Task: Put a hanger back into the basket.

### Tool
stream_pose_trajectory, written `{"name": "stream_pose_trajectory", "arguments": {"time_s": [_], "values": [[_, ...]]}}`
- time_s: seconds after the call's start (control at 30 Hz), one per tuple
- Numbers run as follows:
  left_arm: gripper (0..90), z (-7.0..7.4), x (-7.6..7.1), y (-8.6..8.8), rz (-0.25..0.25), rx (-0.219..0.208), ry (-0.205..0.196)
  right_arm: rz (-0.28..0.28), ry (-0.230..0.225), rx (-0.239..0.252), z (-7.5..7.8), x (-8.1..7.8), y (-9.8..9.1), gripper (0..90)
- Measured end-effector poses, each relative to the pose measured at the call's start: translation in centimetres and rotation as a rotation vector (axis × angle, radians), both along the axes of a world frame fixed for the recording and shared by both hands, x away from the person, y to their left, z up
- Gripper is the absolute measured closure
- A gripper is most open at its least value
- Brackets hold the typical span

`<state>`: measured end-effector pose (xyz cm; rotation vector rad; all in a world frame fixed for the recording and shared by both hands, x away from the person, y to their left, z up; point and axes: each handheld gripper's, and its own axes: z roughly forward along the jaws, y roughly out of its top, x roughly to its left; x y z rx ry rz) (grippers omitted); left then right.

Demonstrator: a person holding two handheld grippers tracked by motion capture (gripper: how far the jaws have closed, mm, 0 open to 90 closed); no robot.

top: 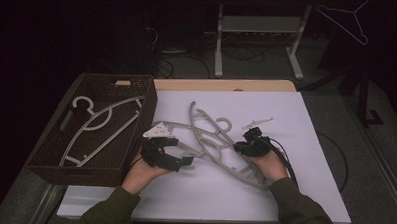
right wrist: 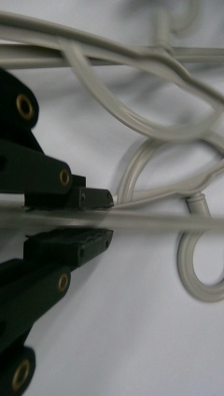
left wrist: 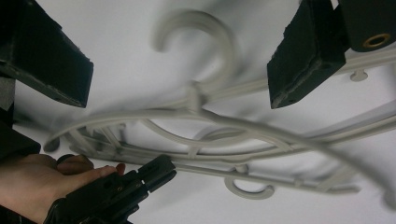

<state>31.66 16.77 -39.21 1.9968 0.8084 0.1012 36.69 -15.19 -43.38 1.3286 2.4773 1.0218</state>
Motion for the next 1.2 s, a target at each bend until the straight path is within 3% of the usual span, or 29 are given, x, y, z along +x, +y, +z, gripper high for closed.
{"name": "stream_pose_trajectory", "arguments": {"time_s": [0.33,0.43,0.63,0.73,0.87,0.9,1.0,1.13,1.2], "values": [[6.7,0.0,0.1,0.1,0.004,0.006,-0.001,0.013,-0.038,0.010,0.9,-0.3,-0.4,80.3],[6.7,0.0,0.0,0.0,0.003,0.003,-0.001,-0.024,-0.055,0.056,1.8,-0.5,-1.5,80.4],[6.7,0.0,0.0,-0.1,-0.003,0.006,-0.003,-0.074,-0.069,0.099,2.4,-0.6,-3.4,80.5],[6.7,0.0,0.0,-0.1,-0.004,0.007,-0.002,-0.146,-0.068,0.141,2.5,-0.4,-5.4,80.6],[6.7,-0.1,0.0,-0.2,-0.005,0.008,0.001,-0.209,-0.053,0.127,1.7,-0.1,-6.6,80.3],[6.7,-0.1,0.0,-0.3,-0.009,0.012,0.002,-0.252,-0.039,0.102,1.1,0.1,-7.0,80.1],[6.7,-0.2,0.0,-0.3,-0.017,0.019,0.003,-0.276,-0.036,0.060,0.5,0.4,-7.4,80.1],[6.7,-0.3,0.0,-0.3,-0.018,0.021,0.008,-0.287,-0.020,0.045,-0.4,0.7,-7.7,79.0],[6.7,-0.3,0.0,-0.3,-0.021,0.021,0.008,-0.276,-0.043,0.042,-0.3,0.5,-7.8,66.4]]}}
